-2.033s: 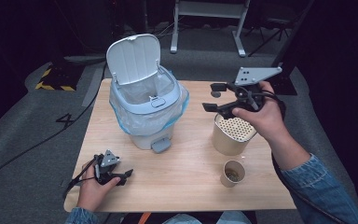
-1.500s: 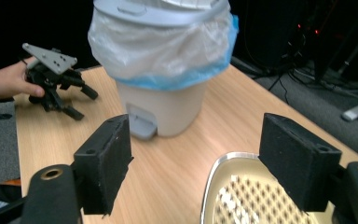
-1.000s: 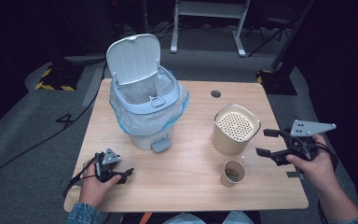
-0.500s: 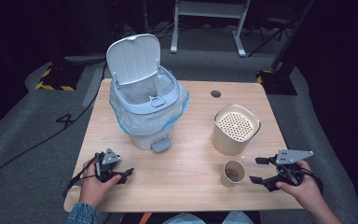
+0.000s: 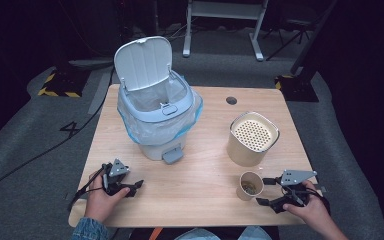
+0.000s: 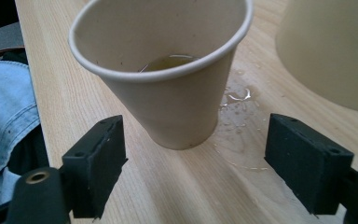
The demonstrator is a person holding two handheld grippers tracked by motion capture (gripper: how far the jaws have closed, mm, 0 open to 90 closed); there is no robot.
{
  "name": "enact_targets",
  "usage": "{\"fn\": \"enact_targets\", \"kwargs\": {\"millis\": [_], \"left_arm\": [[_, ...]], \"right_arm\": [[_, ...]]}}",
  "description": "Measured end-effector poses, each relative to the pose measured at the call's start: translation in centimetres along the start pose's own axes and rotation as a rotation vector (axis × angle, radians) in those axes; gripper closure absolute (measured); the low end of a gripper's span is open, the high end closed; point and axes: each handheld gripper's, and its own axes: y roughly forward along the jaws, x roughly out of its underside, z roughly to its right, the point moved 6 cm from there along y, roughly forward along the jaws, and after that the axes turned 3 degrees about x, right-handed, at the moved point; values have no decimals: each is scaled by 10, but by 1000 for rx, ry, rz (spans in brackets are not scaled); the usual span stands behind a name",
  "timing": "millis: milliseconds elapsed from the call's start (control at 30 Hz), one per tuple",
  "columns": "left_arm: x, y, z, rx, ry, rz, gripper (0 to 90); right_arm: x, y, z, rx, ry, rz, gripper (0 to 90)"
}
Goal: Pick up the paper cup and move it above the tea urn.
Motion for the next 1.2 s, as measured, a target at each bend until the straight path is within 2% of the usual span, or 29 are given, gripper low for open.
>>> {"fn": "enact_targets", "kwargs": {"millis": [167, 667, 700, 733, 1033, 1067, 1200], "left_arm": [[0, 0, 0, 0, 0, 0, 219], [0, 0, 0, 0, 0, 0, 219], [0, 0, 0, 0, 0, 0, 219], [0, 0, 0, 0, 0, 0, 219], [0, 0, 0, 0, 0, 0, 219], [0, 0, 0, 0, 0, 0, 219], [0, 0, 0, 0, 0, 0, 218]], "right_arm": [[2, 12, -5, 0, 19, 15, 201], [-11, 33, -14, -6, -24, 55, 194], [-12, 34, -14, -5, -27, 56, 198], [-12, 36, -15, -1, -28, 65, 260], [-14, 35, -15, -2, -25, 82, 285], [-17, 32, -15, -14, -8, 107, 288], [-24, 26, -15, -12, -12, 125, 288]]}}
